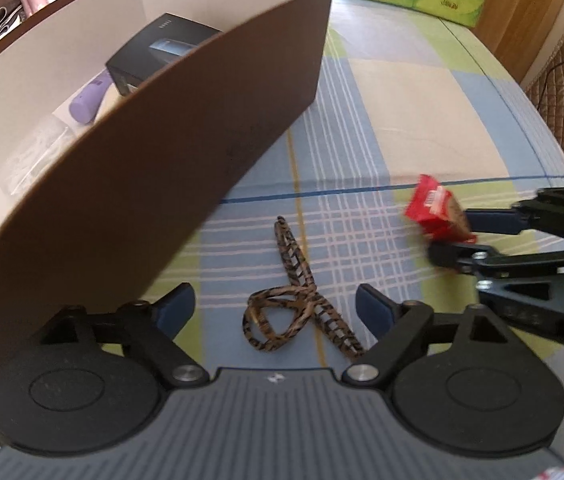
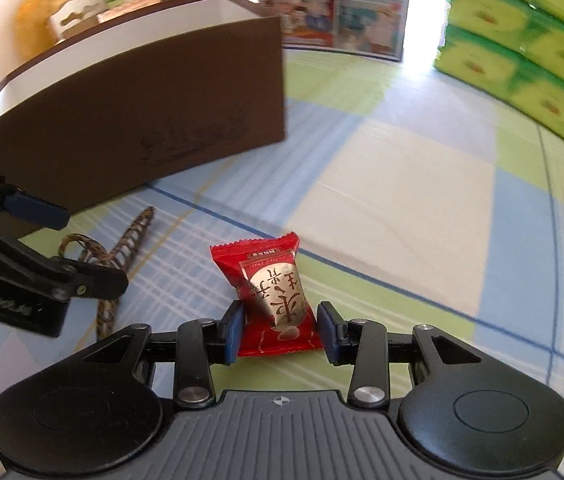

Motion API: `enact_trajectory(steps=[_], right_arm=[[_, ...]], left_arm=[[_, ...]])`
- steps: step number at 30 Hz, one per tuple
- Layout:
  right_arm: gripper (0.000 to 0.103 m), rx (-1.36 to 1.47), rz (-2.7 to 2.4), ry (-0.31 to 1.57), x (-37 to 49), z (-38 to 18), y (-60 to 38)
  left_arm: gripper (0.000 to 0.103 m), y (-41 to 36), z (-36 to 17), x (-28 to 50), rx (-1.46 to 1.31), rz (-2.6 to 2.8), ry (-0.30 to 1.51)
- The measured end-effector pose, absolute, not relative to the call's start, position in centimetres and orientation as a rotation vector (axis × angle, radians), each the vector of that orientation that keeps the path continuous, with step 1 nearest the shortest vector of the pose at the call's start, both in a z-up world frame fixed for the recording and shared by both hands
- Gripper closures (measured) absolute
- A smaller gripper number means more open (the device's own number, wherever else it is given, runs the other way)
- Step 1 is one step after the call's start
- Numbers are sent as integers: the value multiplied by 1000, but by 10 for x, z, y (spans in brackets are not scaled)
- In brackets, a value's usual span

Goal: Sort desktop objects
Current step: 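Grasp the red snack packet with the right tool while the left tool grasps the leopard strap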

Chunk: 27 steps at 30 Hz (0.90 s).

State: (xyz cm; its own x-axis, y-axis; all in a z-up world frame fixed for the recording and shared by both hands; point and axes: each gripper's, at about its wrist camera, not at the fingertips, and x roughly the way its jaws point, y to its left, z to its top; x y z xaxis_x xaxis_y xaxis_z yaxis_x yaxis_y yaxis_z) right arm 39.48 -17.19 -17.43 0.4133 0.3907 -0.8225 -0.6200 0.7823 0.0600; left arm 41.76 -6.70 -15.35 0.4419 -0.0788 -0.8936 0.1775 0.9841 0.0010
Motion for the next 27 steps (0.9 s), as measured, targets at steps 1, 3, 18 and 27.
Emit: enact_trajectory(steps=[1, 3, 18, 27], right_arm=[[66, -269, 636, 952, 394, -174, -175], [66, -260, 620, 959, 393, -173, -181], [43, -271, 599, 989, 360, -170, -190], [38, -270, 598, 977, 362, -169, -187]], left_arm=[[26, -68, -156, 418, 115, -162, 1103], [29, -70, -161, 418, 138, -173, 1104], [52, -50, -162, 394, 278, -361, 1020], [48, -61, -167, 402, 367, -452, 945]])
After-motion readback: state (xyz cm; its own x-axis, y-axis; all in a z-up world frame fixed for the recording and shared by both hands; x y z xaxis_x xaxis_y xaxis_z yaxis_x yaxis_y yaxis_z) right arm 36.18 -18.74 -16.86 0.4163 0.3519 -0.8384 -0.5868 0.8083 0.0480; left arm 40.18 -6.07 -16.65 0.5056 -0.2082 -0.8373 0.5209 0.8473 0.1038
